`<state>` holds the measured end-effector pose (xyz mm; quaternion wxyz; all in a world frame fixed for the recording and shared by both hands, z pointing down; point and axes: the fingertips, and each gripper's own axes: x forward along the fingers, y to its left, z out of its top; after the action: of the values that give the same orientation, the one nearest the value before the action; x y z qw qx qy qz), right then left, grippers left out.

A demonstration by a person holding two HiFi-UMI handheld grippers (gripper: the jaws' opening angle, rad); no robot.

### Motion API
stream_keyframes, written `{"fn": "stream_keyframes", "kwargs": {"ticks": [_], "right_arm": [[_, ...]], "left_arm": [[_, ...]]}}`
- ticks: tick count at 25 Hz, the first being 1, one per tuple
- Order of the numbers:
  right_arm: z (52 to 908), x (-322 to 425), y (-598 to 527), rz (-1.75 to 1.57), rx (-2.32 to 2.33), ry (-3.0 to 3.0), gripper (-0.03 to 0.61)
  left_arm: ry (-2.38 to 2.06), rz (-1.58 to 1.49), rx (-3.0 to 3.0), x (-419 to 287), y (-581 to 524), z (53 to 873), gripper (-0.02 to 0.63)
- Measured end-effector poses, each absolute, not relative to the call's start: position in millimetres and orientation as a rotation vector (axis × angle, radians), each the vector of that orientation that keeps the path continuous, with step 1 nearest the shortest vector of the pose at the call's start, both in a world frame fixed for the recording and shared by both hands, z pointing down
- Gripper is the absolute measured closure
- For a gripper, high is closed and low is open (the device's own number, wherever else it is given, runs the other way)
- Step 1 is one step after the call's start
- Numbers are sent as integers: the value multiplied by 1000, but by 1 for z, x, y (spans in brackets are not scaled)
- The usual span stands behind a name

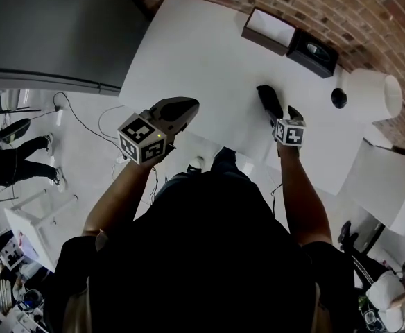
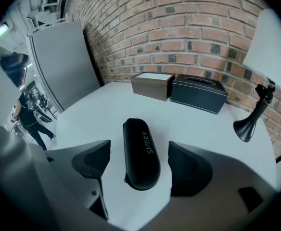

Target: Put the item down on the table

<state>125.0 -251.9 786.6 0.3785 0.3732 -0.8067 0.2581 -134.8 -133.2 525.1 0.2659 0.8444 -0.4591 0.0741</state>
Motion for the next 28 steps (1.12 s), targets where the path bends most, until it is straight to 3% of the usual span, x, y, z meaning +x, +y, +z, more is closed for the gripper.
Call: {"fn": "stream_keyframes", "kwargs": {"ticks": [10,28], "right_arm": [[732,131,-233,669,1058,-2113,199],[631,126,-169,614,1142,-2283,279]], "left_arm": [[-1192,189,2363,-136,-123,500,581],[-1077,165,2496,-124,-101,468,581]]}}
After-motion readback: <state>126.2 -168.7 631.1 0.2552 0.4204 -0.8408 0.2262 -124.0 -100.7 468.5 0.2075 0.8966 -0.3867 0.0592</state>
